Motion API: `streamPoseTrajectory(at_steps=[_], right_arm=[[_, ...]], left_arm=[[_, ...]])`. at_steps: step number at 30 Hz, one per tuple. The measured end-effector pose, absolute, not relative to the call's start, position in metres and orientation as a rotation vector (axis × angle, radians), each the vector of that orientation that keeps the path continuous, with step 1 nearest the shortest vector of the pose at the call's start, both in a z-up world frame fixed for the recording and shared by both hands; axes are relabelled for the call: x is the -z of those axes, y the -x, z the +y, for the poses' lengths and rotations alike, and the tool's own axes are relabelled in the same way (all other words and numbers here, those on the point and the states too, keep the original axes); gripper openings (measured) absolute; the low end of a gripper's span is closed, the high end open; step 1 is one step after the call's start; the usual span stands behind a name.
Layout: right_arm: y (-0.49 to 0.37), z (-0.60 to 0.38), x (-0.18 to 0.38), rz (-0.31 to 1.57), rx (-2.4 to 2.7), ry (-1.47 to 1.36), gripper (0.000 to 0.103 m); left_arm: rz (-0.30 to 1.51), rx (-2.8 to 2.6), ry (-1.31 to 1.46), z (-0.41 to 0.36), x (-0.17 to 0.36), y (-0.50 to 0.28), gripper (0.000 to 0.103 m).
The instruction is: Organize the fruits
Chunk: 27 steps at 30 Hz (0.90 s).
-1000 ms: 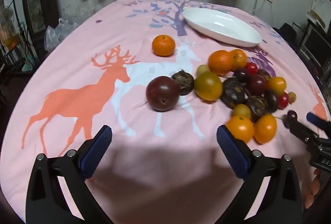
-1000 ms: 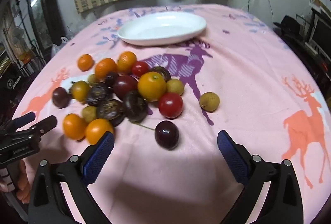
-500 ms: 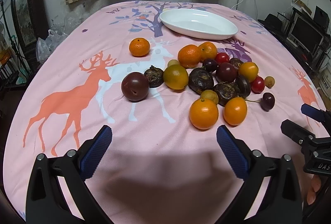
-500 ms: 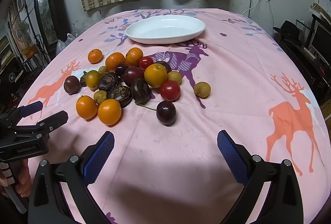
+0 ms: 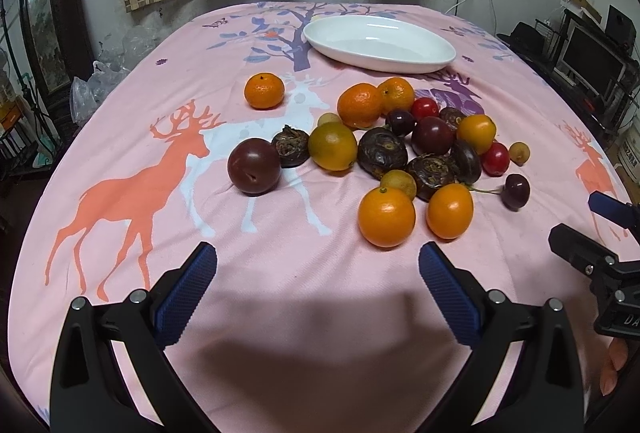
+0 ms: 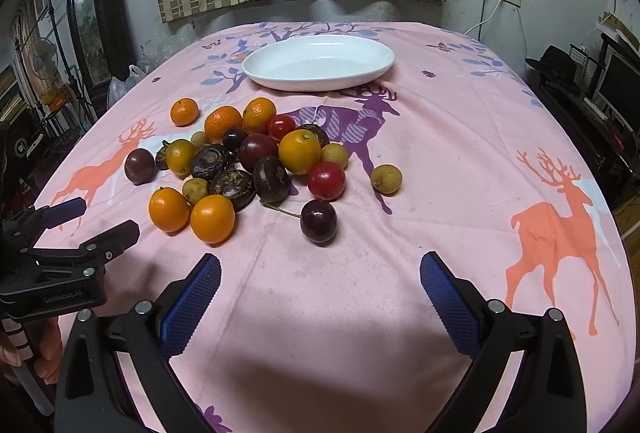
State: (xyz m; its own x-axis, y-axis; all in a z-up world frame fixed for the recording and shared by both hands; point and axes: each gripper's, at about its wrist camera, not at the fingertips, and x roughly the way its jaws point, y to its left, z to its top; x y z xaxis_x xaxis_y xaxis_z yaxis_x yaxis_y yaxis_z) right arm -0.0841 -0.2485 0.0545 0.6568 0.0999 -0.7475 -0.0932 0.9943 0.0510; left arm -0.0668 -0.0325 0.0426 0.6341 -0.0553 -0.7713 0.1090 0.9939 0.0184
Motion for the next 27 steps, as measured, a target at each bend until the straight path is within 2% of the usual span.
streamPoseTrajectory(at_steps=[27], right_arm=[[0.090,-0.249,-0.055,0.861,-0.127,-0.030,0.100]], left_arm=[[0.870,0.096,-0.041,-0.033,-0.054,0.077,0.099]])
